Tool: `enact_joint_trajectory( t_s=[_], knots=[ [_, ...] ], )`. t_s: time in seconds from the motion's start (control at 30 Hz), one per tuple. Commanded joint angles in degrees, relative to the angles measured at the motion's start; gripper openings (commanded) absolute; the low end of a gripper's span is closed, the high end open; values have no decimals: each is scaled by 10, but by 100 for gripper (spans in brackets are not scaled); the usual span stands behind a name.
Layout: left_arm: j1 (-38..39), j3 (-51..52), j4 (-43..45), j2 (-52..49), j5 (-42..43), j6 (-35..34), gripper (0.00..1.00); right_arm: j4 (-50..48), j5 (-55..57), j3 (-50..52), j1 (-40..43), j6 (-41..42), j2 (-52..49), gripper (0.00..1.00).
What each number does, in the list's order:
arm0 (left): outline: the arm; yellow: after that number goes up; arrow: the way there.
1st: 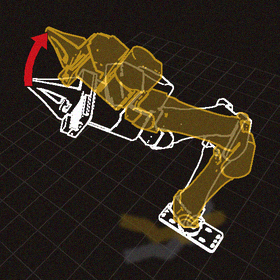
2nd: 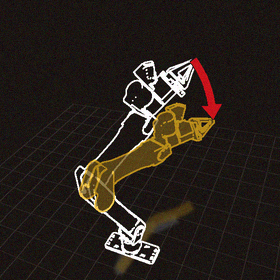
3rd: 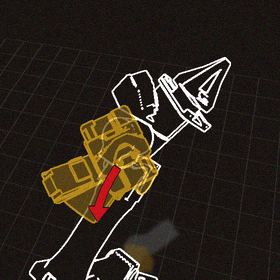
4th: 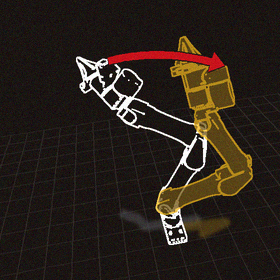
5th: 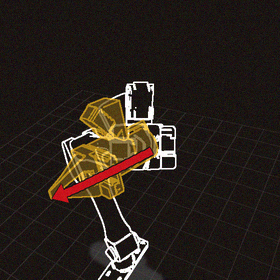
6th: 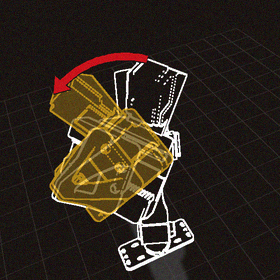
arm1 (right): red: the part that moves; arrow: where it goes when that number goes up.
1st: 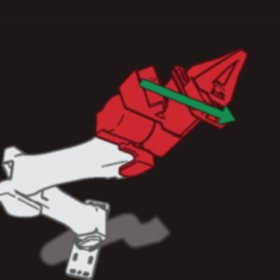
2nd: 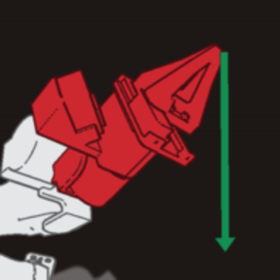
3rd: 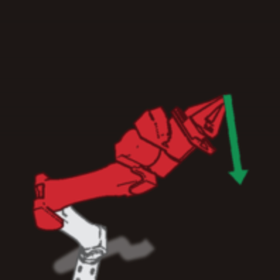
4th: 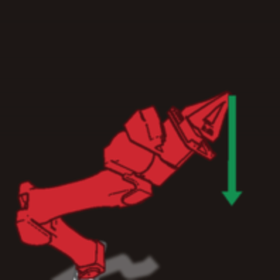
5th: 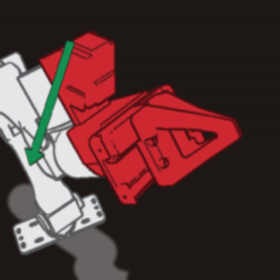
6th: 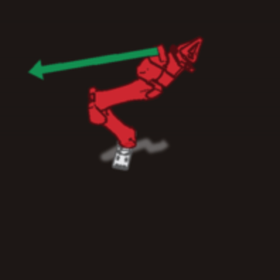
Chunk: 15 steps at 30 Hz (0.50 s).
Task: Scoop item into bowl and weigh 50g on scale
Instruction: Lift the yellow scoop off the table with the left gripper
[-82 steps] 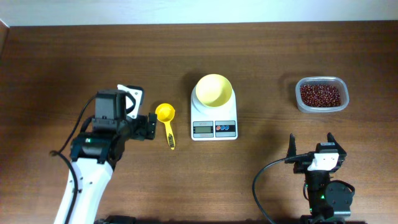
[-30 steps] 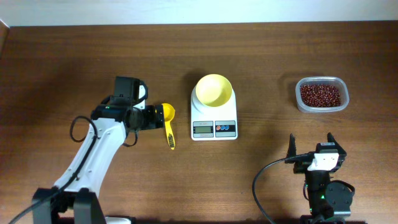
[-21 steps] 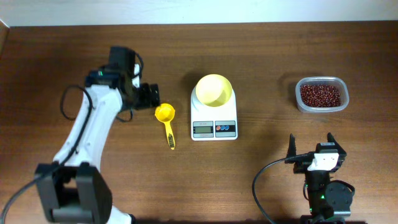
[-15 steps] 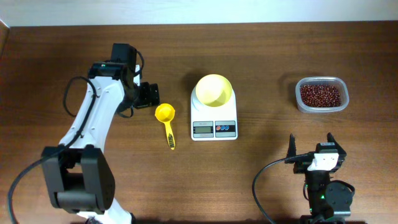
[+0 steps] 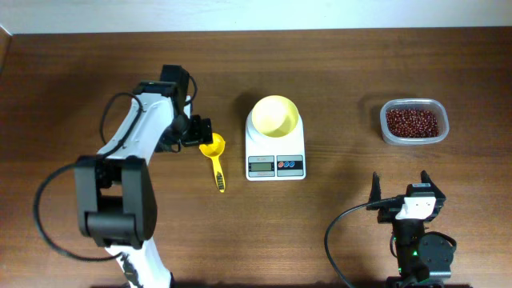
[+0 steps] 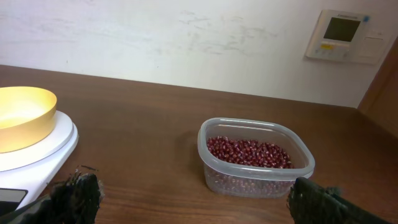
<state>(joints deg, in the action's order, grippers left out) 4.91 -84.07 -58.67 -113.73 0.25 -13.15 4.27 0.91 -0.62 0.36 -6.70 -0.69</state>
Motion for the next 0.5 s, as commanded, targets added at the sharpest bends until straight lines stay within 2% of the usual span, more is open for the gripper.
enact_joint_trajectory(
  t_s=[0.0,0.47],
  knots=[
    [10,-2,5,-33,-11,-5,99,4,-4,3,-5,-3,4,99],
    [13,-2,37,-55,-11,-5,99,4,-4,3,-5,-3,4,99]
  ],
)
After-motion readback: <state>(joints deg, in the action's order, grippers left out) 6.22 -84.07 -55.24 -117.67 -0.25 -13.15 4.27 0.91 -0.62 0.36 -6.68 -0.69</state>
